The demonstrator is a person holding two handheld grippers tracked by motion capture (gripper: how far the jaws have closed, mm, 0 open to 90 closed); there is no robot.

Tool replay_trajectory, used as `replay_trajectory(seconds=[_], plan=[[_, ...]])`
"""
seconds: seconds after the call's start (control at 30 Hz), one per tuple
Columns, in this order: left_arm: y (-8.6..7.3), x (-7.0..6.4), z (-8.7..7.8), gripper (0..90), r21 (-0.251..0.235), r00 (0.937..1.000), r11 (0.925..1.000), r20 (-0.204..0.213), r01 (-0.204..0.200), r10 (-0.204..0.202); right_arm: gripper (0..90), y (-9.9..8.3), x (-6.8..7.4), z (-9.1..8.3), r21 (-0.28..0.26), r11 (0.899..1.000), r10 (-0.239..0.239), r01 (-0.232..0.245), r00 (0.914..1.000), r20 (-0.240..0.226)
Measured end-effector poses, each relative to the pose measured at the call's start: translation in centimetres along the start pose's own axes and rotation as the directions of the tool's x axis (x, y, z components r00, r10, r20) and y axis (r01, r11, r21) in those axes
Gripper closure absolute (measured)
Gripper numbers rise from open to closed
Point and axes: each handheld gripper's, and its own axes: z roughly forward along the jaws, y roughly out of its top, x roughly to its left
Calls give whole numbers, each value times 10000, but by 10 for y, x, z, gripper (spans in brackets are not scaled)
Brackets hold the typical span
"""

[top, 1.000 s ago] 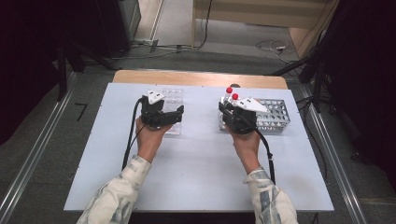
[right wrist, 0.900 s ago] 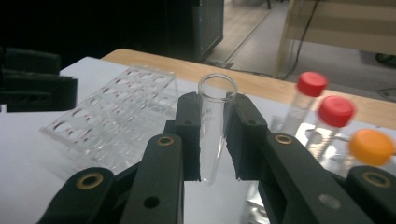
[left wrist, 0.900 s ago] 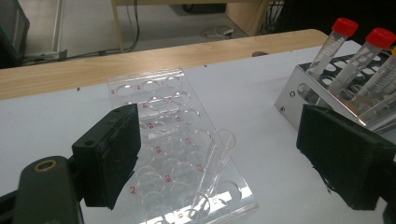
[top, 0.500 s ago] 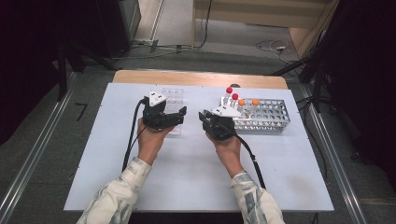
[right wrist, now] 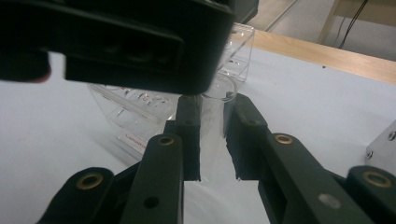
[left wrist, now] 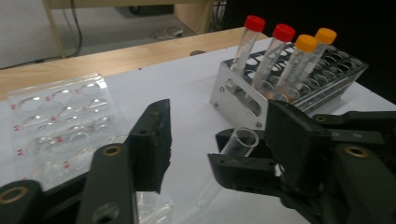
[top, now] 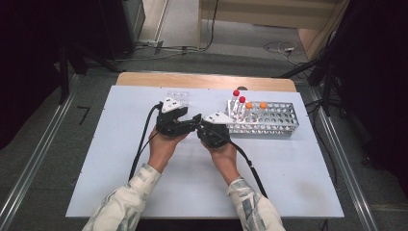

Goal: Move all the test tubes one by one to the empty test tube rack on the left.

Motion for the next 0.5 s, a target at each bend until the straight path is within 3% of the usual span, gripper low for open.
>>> replay_trajectory(seconds=[0.1,0.5], plan=[[-1,-3,2,591,133,9997,9998,216,-156,153,731,0,1,0,-10,10000,-55,55,10000,5],[-3,-4,8,734,619,9989,9975,339,-351,330,731,0,4,0,-2,9995,-302,302,9995,132]])
